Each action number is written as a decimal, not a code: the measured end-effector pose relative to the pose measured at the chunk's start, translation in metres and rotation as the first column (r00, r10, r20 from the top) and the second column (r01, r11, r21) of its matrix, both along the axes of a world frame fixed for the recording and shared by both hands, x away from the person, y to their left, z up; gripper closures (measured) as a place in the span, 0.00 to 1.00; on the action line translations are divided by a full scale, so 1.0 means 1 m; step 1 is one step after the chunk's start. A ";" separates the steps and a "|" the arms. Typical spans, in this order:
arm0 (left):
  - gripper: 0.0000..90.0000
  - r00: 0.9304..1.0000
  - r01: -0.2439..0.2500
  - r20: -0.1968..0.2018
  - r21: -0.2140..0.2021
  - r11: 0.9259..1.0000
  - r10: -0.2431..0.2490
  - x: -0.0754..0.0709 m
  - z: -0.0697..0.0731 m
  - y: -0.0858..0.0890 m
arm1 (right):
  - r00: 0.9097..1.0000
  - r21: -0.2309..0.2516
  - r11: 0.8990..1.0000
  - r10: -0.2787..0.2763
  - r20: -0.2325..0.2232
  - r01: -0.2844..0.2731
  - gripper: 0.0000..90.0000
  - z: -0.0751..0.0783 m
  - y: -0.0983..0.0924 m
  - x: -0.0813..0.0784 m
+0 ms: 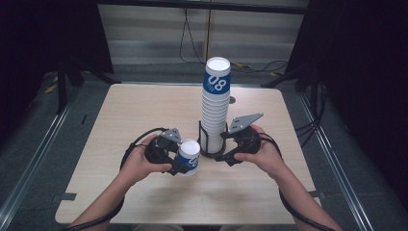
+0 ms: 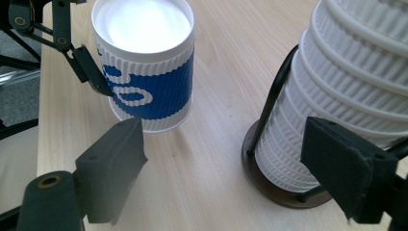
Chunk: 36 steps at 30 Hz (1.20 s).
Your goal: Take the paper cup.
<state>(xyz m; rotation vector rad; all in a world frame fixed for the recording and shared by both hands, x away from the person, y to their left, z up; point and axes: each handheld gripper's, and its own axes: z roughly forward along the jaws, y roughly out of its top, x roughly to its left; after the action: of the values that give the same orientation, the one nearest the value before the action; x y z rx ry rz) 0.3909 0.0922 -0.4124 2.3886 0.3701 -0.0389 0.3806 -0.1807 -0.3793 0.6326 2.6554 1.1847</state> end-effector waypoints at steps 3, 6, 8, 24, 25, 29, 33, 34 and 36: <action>0.26 1.000 -0.002 0.000 0.014 1.000 0.002 -0.002 -0.001 -0.001 | 1.000 -0.008 1.000 0.009 -0.004 -0.009 0.16 -0.002 0.001 -0.001; 0.26 1.000 -0.010 -0.005 0.003 1.000 0.010 -0.003 -0.002 -0.002 | 1.000 -0.012 1.000 0.016 -0.004 -0.016 0.16 -0.004 0.002 -0.002; 0.26 1.000 -0.010 -0.010 0.005 1.000 0.010 -0.004 -0.002 -0.001 | 1.000 -0.016 1.000 0.018 -0.009 -0.018 0.16 -0.006 0.002 -0.002; 0.26 1.000 0.017 -0.019 0.113 0.994 -0.015 -0.003 -0.005 -0.007 | 0.996 -0.055 0.995 0.076 -0.040 -0.079 0.17 -0.012 0.007 0.001; 0.26 1.000 0.009 -0.024 0.108 0.994 -0.007 -0.004 -0.006 -0.008 | 0.995 -0.053 0.994 0.091 -0.038 -0.093 0.17 -0.014 0.008 0.002; 0.26 1.000 0.027 -0.011 0.155 0.988 -0.026 -0.005 -0.007 -0.012 | 0.993 -0.059 0.992 0.110 -0.049 -0.112 0.17 -0.015 0.011 0.001; 0.26 0.999 0.043 -0.008 0.161 0.986 -0.043 -0.005 -0.007 -0.014 | 0.991 -0.054 0.991 0.122 -0.050 -0.125 0.17 -0.015 0.014 0.000; 0.26 0.999 0.044 -0.007 0.163 0.986 -0.044 -0.006 -0.006 -0.016 | 0.990 -0.052 0.990 0.130 -0.047 -0.133 0.17 -0.016 0.015 0.000; 0.26 0.999 0.050 -0.007 0.170 0.984 -0.050 -0.006 -0.006 -0.017 | 0.990 -0.048 0.990 0.131 -0.055 -0.134 0.17 -0.016 0.017 -0.001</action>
<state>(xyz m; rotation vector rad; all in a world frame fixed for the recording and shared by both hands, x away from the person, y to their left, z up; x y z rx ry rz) 0.3847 0.0749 -0.4185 2.5665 0.3262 -0.0350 0.3797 -0.1637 -0.3950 0.4911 2.8007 1.1423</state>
